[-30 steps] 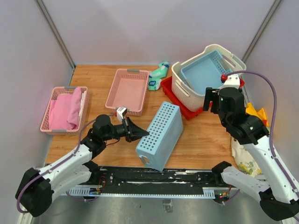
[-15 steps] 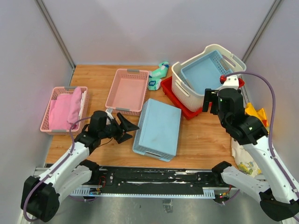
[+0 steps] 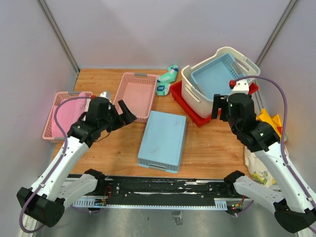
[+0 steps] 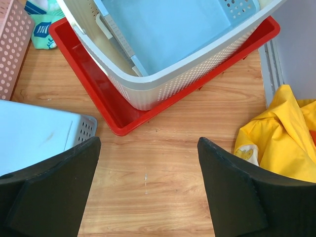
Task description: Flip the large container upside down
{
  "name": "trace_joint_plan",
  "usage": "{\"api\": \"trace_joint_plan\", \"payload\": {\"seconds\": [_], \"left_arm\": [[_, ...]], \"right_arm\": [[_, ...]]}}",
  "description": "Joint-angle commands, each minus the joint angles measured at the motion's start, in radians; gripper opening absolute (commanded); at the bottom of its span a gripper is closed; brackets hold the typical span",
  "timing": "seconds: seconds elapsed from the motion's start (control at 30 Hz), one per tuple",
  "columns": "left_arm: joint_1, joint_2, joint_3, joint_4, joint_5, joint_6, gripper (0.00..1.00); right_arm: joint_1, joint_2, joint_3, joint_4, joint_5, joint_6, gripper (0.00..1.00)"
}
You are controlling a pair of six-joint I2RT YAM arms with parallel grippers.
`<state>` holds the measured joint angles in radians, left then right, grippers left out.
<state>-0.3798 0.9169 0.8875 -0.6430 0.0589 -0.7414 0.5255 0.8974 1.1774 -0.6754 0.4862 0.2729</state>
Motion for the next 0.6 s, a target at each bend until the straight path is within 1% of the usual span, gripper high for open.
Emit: {"api": "trace_joint_plan", "payload": {"seconds": [0.0, 0.13, 0.27, 0.33, 0.43, 0.57], "left_arm": [[0.005, 0.122, 0.151, -0.053, -0.202, 0.182, 0.99], [0.005, 0.357, 0.321, -0.025, -0.208, 0.261, 0.99], [-0.004, 0.585, 0.484, 0.031, -0.141, 0.283, 0.99], [-0.021, 0.684, 0.574, 0.046, -0.161, 0.295, 0.99], [-0.029, 0.813, 0.621, 0.102, -0.107, 0.312, 0.98], [-0.037, 0.944, 0.674, 0.157, -0.065, 0.333, 0.94]], "right_arm": [[-0.009, 0.01, -0.019, 0.032, -0.026, 0.0, 0.82], [-0.01, 0.023, -0.019, 0.035, -0.03, 0.01, 0.82], [-0.009, 0.028, -0.013, 0.035, -0.029, 0.011, 0.82], [-0.009, 0.025, -0.013, 0.035, -0.029, 0.012, 0.82], [-0.01, 0.028, -0.014, 0.034, -0.03, 0.018, 0.82], [-0.009, 0.046, -0.013, 0.036, -0.03, 0.024, 0.82]]}}
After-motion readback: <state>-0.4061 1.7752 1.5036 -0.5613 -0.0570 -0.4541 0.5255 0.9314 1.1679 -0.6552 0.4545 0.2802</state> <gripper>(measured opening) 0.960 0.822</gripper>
